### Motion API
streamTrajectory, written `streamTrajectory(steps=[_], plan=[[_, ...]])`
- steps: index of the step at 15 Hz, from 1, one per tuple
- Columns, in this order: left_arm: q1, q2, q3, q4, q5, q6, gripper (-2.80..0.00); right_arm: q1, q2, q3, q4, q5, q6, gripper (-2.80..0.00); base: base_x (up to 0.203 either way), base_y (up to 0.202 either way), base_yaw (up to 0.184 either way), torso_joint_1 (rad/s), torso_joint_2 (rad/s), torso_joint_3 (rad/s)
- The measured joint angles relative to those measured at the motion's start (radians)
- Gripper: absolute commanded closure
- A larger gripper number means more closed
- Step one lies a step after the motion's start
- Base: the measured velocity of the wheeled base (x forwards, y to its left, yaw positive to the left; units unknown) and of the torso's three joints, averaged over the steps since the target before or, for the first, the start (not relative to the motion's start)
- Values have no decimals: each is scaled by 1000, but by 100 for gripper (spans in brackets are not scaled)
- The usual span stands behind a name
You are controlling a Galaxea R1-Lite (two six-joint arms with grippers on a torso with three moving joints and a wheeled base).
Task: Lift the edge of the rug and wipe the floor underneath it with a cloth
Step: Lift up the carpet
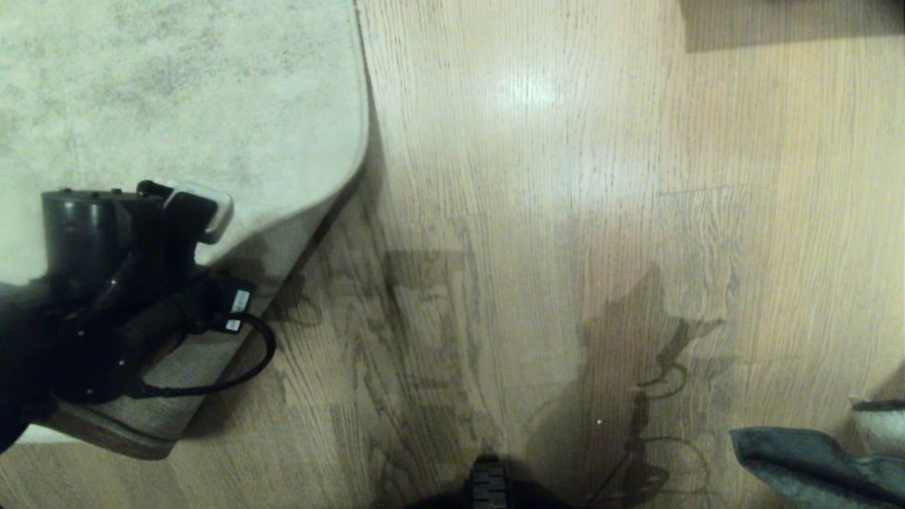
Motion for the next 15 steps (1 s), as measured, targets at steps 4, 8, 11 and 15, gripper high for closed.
streamTrajectory(steps=[4,8,11,15], plan=[[1,1,1,1,-1,-26,0,0,0,0,0,0,0,0,0,0,0,0,0,0],[0,2,3,1,-3,-27,0,0,0,0,0,0,0,0,0,0,0,0,0,0],[-1,3,7,0,-3,-26,0,0,0,0,0,0,0,0,0,0,0,0,0,0],[-1,3,7,0,-3,-27,0,0,0,0,0,0,0,0,0,0,0,0,0,0]])
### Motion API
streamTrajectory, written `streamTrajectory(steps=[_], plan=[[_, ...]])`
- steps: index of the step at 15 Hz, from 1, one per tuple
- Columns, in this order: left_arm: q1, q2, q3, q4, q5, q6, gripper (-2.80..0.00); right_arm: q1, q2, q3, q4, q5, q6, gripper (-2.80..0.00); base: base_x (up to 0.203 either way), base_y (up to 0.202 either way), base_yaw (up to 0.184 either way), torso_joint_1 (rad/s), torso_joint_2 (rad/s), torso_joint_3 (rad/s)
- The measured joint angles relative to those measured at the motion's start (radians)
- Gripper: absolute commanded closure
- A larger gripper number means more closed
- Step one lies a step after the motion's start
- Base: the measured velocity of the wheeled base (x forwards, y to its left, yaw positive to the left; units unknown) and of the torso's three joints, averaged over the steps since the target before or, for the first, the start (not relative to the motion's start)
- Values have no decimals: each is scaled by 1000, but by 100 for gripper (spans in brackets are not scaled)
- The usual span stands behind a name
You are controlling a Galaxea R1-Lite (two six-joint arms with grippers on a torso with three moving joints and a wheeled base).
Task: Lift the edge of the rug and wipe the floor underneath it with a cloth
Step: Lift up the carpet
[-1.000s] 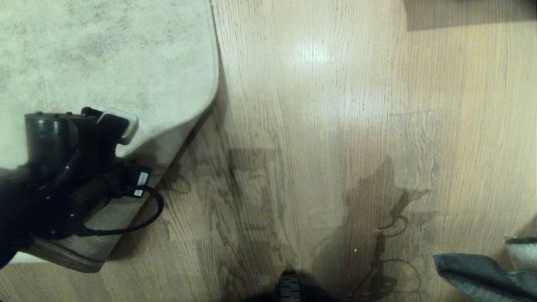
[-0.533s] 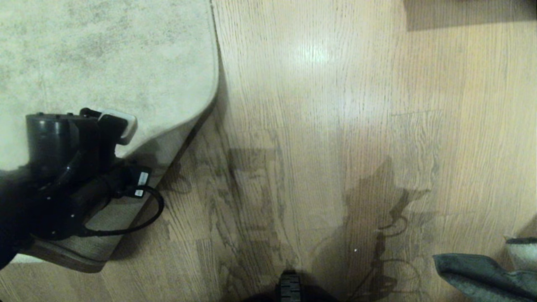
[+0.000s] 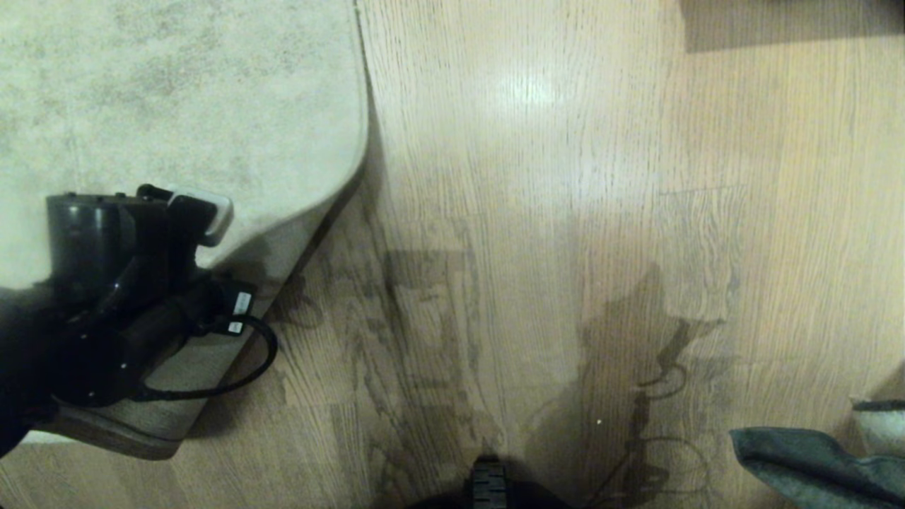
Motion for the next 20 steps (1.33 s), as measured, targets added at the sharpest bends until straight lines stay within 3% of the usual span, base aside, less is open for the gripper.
streamTrajectory(steps=[20], plan=[[1,9,9,0,0,-18,0,0,0,0,0,0,0,0,0,0,0,0,0,0]])
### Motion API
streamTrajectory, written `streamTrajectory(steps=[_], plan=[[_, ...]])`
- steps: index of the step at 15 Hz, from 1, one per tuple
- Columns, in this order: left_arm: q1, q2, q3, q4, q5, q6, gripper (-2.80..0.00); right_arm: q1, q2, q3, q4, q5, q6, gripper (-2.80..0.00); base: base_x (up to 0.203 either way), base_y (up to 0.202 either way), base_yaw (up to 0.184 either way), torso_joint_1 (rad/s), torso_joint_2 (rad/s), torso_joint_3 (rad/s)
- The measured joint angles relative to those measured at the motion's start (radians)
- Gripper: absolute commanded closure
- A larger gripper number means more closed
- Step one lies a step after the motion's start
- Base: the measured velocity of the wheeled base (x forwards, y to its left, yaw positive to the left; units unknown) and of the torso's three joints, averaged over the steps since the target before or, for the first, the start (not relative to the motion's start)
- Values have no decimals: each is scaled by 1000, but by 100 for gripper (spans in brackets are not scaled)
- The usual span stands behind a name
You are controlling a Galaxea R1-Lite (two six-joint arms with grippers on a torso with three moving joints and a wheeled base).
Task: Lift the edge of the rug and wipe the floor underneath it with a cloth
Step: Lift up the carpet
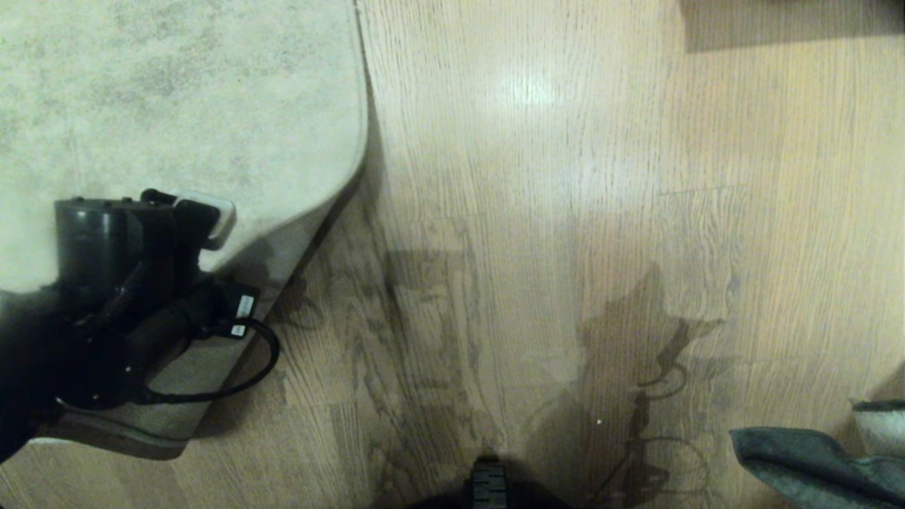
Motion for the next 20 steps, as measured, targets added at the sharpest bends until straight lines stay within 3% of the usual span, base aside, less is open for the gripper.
streamTrajectory(steps=[20], plan=[[1,22,11,0,1,-21,0,0,0,0,0,0,0,0,0,0,0,0,0,0]])
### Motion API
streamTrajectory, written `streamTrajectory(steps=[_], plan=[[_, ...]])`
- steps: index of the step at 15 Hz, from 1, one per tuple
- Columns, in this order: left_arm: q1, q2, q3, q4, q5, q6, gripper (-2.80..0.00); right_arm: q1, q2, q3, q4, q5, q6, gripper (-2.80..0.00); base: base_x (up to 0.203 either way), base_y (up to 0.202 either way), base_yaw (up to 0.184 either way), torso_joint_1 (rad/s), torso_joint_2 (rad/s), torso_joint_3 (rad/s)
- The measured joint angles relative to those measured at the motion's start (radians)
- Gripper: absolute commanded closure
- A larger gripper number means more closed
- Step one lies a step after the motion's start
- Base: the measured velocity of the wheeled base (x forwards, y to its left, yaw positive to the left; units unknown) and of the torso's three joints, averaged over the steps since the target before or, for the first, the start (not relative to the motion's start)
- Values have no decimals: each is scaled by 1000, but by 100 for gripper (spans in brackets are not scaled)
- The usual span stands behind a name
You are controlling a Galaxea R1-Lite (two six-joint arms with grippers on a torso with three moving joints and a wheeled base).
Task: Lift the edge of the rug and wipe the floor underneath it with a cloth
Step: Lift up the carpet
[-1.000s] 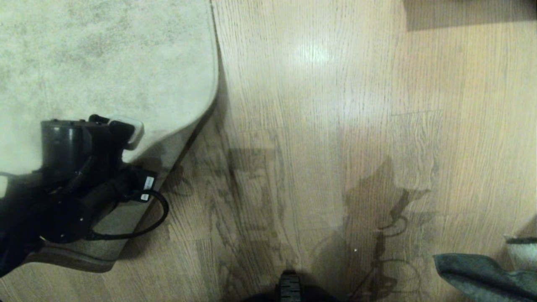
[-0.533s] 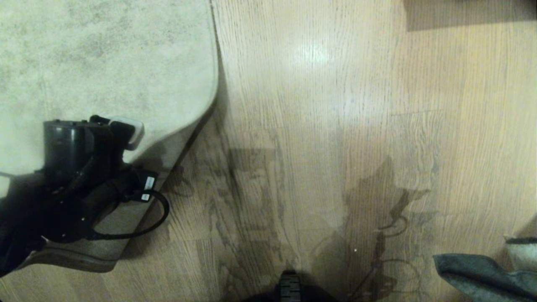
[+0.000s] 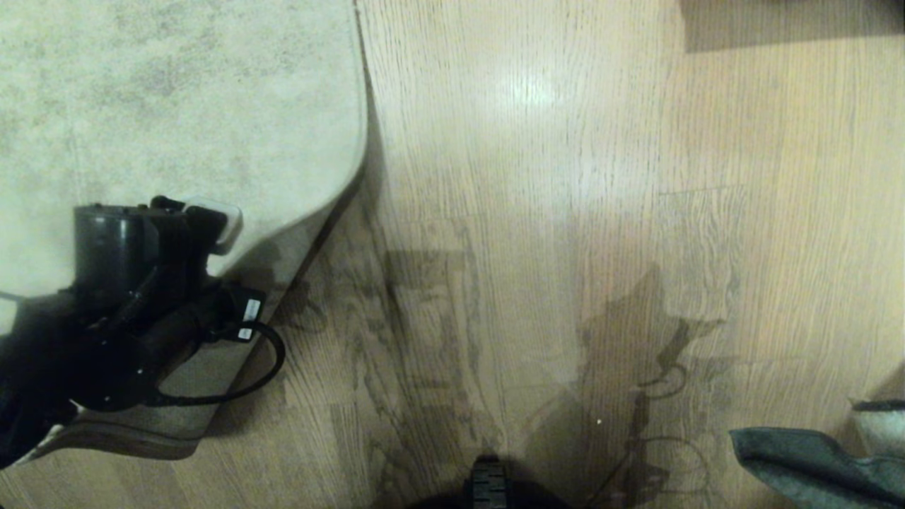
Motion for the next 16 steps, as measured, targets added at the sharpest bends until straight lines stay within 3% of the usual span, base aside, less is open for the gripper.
streamTrajectory(steps=[16], plan=[[-10,-1,31,-1,2,1,0,0,0,0,0,0,0,0,0,0,0,0,0,0]])
